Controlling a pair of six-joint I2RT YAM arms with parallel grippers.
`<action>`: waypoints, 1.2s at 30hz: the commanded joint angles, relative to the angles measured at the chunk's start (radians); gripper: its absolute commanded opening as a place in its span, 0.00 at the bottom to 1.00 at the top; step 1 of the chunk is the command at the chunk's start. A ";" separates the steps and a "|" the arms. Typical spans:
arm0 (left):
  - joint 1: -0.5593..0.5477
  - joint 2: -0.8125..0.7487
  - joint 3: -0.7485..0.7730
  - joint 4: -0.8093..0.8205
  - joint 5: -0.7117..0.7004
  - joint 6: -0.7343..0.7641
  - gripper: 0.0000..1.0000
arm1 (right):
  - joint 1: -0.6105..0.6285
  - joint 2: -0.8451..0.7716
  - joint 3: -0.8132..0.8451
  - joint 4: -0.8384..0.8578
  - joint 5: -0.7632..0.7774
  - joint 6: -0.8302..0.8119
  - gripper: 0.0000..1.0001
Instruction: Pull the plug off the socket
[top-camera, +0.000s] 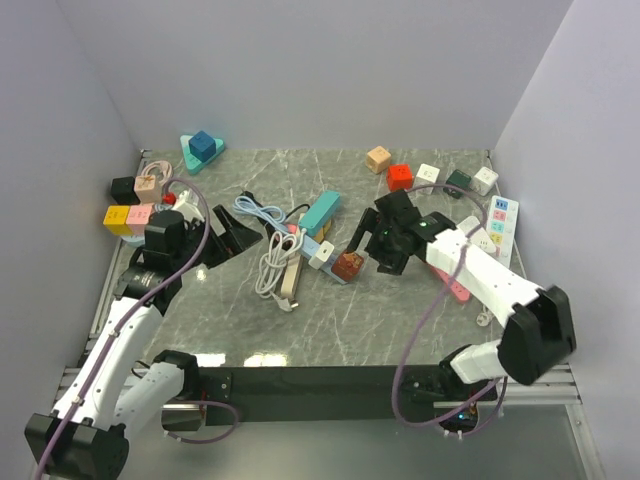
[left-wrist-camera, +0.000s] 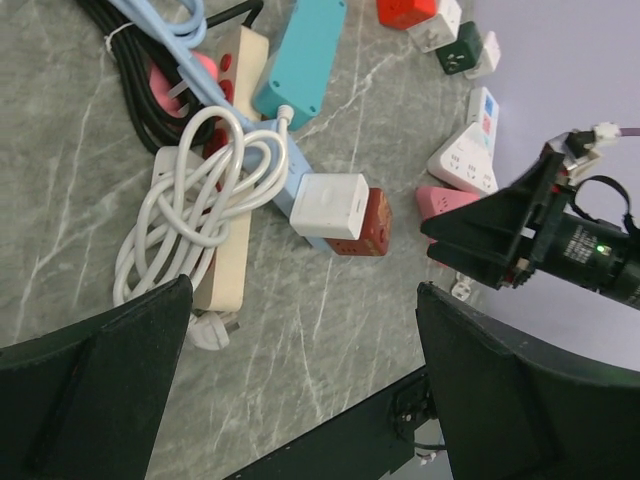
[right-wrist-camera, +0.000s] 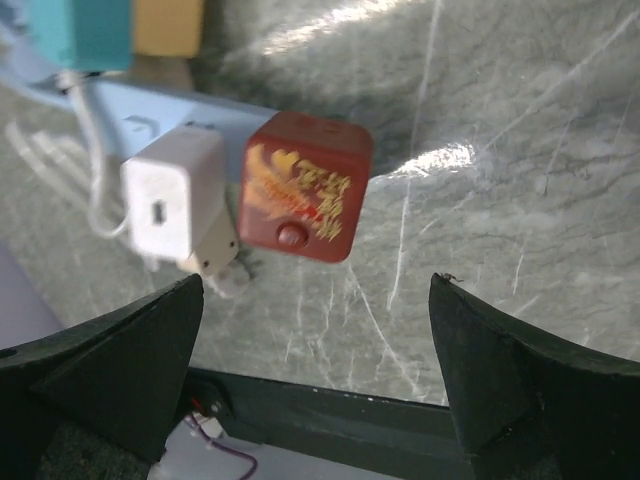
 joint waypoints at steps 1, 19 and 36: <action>-0.011 0.005 0.042 -0.037 -0.054 -0.005 0.99 | 0.011 0.067 0.059 0.006 0.090 0.136 1.00; -0.079 0.053 -0.031 -0.014 -0.086 -0.092 0.99 | 0.075 0.297 -0.019 0.249 -0.063 0.207 0.00; -0.462 0.342 0.087 0.076 -0.422 -0.270 0.99 | 0.050 -0.071 -0.292 0.565 -0.402 0.355 0.00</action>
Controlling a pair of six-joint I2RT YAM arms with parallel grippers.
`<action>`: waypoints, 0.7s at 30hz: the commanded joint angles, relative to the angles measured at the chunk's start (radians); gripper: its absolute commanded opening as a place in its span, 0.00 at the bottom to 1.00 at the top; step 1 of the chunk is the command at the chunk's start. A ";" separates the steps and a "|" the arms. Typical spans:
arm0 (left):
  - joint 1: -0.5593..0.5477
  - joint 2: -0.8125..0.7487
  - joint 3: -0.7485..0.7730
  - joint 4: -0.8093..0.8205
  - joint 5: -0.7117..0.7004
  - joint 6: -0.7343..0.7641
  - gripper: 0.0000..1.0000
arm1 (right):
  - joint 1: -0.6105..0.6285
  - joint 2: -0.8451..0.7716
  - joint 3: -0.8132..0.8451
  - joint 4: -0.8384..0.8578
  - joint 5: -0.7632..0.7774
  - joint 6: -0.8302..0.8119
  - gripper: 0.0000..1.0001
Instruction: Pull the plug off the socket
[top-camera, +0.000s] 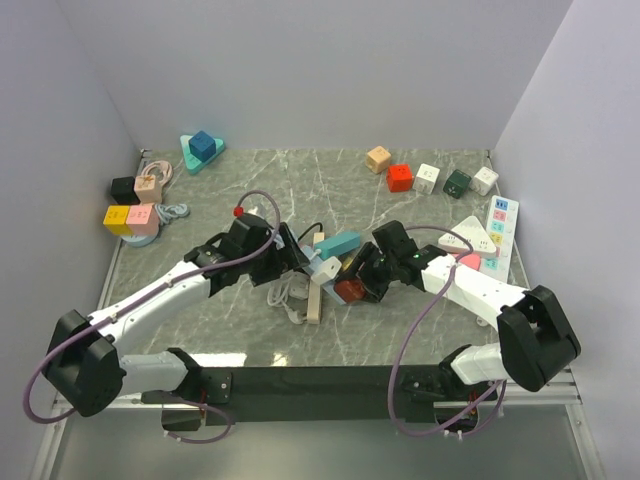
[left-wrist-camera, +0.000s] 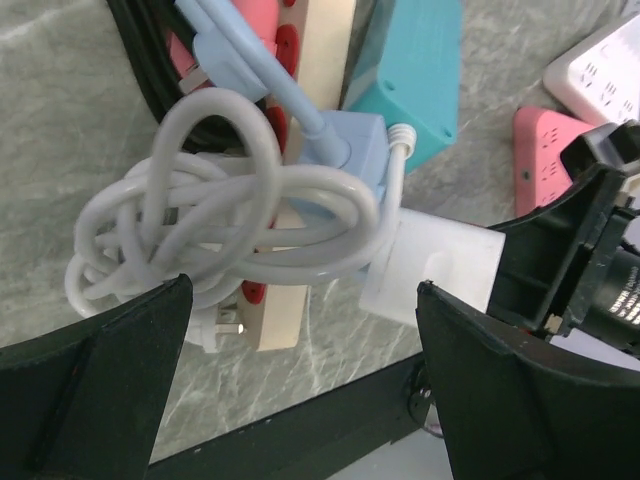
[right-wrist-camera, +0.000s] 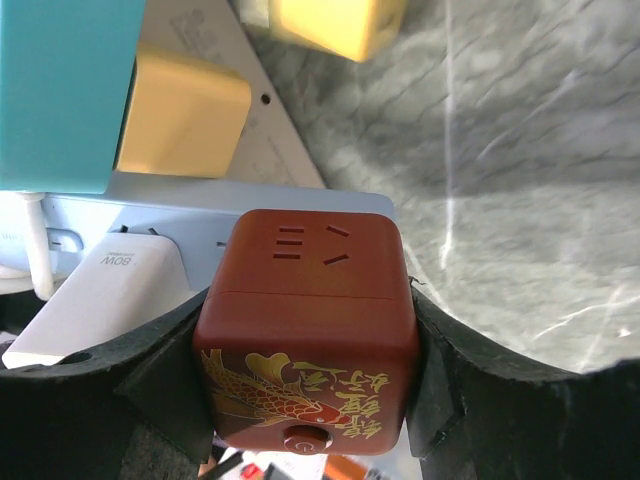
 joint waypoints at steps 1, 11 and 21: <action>-0.042 -0.045 0.021 0.130 -0.142 -0.040 0.99 | 0.002 -0.064 0.033 0.251 -0.164 0.059 0.00; -0.111 0.091 0.033 0.166 -0.237 0.001 0.99 | 0.001 -0.019 0.105 0.276 -0.302 0.036 0.00; -0.145 0.233 0.111 0.264 -0.328 0.060 0.92 | 0.041 0.071 0.209 0.247 -0.461 -0.073 0.00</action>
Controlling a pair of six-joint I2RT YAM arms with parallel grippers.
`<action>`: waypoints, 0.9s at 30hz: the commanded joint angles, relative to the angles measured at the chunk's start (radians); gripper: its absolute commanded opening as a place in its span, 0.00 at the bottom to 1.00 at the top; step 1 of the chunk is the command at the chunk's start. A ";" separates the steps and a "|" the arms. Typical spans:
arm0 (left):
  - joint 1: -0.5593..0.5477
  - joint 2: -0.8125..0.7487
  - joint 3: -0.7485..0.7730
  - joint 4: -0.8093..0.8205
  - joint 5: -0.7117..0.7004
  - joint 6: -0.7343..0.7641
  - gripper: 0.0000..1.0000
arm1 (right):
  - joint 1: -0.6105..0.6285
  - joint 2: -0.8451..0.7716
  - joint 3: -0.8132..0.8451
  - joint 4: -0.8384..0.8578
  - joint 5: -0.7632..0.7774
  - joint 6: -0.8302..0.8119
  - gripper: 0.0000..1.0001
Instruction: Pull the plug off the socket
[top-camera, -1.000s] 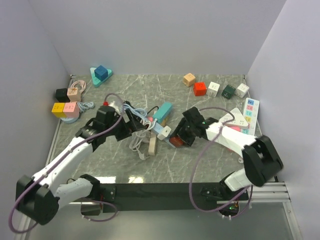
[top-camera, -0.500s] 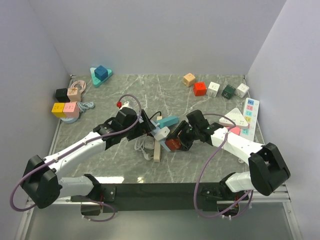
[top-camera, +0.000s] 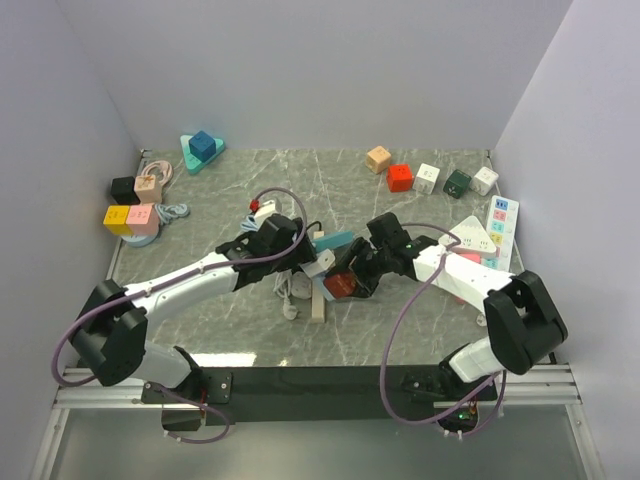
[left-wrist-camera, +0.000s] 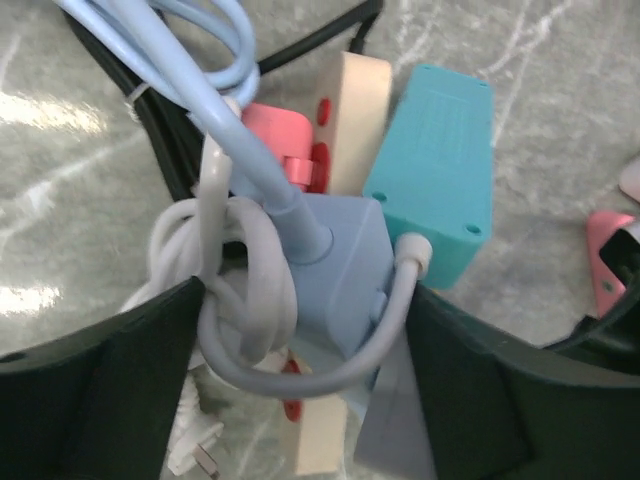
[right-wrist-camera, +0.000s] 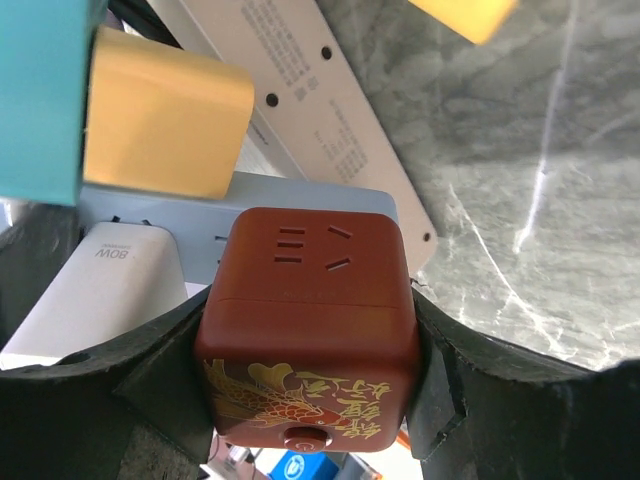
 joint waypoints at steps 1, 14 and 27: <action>-0.021 0.057 0.057 0.149 0.004 0.043 0.84 | 0.048 -0.018 0.142 0.222 -0.322 -0.129 0.00; 0.014 0.028 -0.003 0.101 -0.166 0.092 0.01 | -0.041 -0.095 0.090 0.208 -0.399 -0.165 0.00; 0.178 -0.107 -0.199 0.118 -0.137 0.206 0.01 | -0.385 0.001 0.329 -0.453 -0.311 -0.766 0.00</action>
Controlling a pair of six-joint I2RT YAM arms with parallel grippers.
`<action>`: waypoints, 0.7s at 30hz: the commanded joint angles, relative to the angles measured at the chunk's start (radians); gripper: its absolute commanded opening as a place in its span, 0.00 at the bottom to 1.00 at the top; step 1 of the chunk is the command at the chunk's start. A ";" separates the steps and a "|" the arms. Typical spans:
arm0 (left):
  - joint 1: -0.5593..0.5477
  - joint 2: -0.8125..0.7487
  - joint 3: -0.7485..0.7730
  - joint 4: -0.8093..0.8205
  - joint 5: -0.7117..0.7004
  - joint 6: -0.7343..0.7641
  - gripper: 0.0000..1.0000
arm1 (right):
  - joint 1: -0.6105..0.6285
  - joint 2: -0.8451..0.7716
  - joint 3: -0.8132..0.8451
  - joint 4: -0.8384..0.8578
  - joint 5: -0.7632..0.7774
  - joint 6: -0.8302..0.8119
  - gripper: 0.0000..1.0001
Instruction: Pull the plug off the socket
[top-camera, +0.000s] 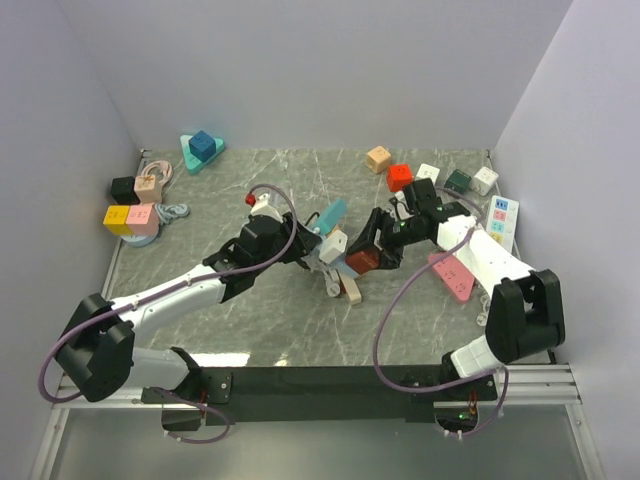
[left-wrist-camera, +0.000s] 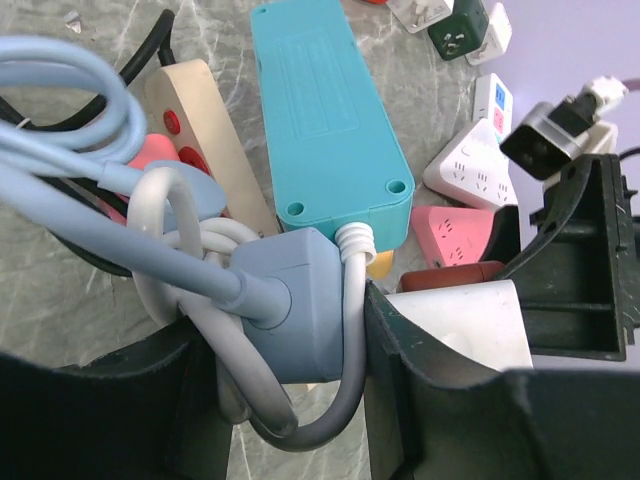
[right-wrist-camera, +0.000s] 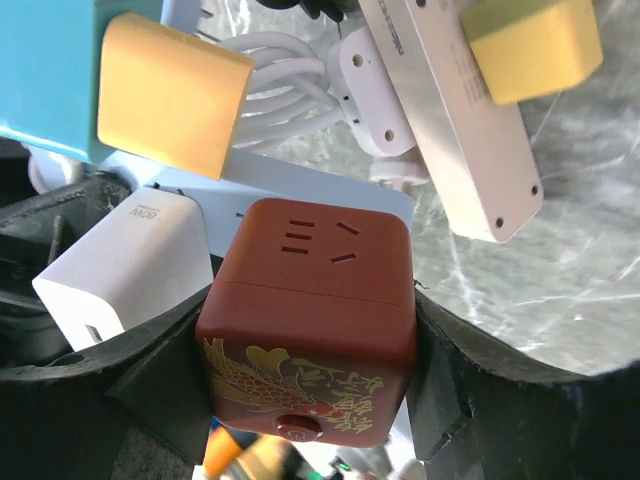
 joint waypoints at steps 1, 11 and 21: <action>0.139 -0.009 -0.059 -0.255 -0.269 0.175 0.00 | -0.097 0.005 0.116 -0.168 -0.062 -0.273 0.00; 0.142 0.027 -0.006 -0.284 -0.276 0.208 0.01 | -0.075 0.038 0.149 -0.302 0.147 -0.432 0.00; 0.146 0.053 -0.088 -0.316 -0.270 0.235 0.00 | -0.081 0.013 0.244 -0.324 0.443 -0.399 0.00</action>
